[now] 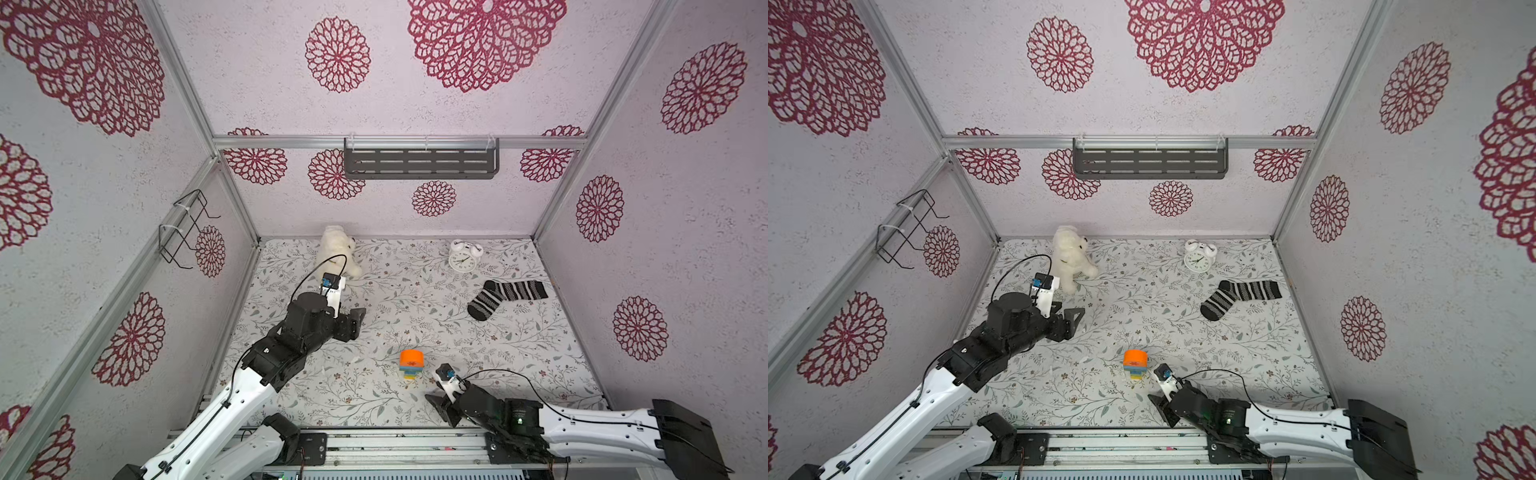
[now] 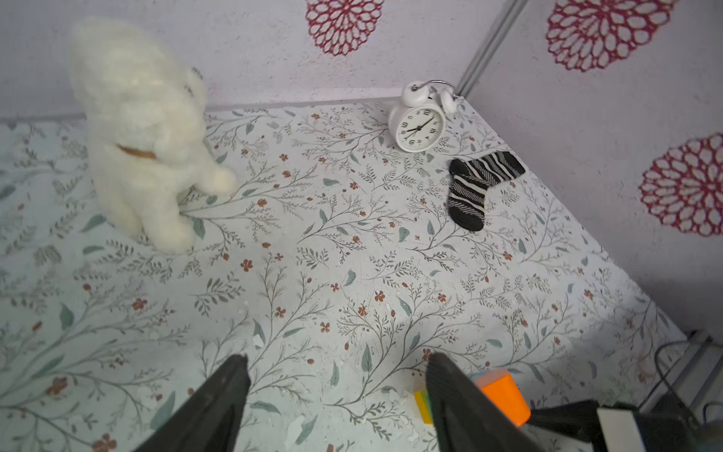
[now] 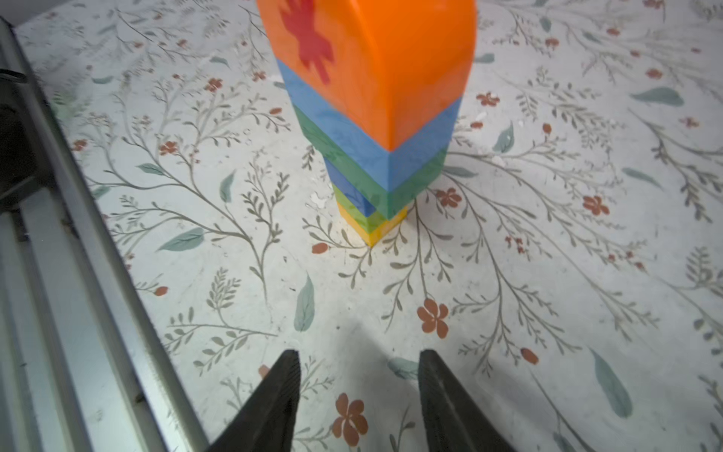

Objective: Assemble an ice cream with lego
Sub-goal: Pick up the lego brick from the center of the board.

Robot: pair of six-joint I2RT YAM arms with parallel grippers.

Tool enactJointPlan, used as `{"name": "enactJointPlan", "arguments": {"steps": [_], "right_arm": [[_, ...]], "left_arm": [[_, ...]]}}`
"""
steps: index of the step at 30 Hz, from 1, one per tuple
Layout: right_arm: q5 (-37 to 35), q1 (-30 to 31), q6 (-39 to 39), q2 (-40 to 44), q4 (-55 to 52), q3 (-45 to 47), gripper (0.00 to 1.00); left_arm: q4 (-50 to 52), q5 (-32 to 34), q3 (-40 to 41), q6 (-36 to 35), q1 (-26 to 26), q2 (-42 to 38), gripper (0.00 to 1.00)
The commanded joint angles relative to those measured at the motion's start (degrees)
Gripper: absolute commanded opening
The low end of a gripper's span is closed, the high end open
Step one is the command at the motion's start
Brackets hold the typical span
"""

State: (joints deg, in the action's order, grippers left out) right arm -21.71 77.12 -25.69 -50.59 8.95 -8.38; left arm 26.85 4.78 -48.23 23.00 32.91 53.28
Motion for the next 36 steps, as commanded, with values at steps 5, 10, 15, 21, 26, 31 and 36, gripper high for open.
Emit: {"name": "enactJointPlan", "arguments": {"steps": [5, 10, 15, 21, 26, 31, 36], "right_arm": [[-9.81, 1.0, -7.17, -6.13, 9.89, -2.26, 0.43], [-11.02, 0.88, -7.37, -9.59, 12.87, -4.04, 0.38], [-9.83, 0.92, -7.27, -10.02, 14.06, -4.4, 0.37], [-11.17, -0.05, -6.92, -10.32, 13.13, -4.98, 0.37], [-11.16, -1.99, -6.8, -10.1, 13.59, -4.54, 0.37], [-10.34, -3.84, -5.85, -9.55, 14.54, -4.19, 0.38], [-8.93, -4.95, -5.0, -9.6, 15.71, -4.25, 0.37]], "left_arm": [[-7.7, 7.33, 6.61, 8.98, 0.28, 7.0, 0.27], [-11.78, 3.69, 8.33, 9.52, -0.02, 13.49, 0.0], [-17.12, -1.09, 9.9, 10.95, 0.05, 16.26, 0.0], [-19.78, -3.96, 9.99, 10.9, 0.19, 20.28, 0.0], [-21.04, -5.78, 9.82, 10.91, 0.87, 23.35, 0.0], [-21.4, -6.2, 9.73, 10.71, 1.58, 24.59, 0.0], [-21.44, -6.11, 9.73, 10.53, 1.94, 24.82, 0.0]]}}
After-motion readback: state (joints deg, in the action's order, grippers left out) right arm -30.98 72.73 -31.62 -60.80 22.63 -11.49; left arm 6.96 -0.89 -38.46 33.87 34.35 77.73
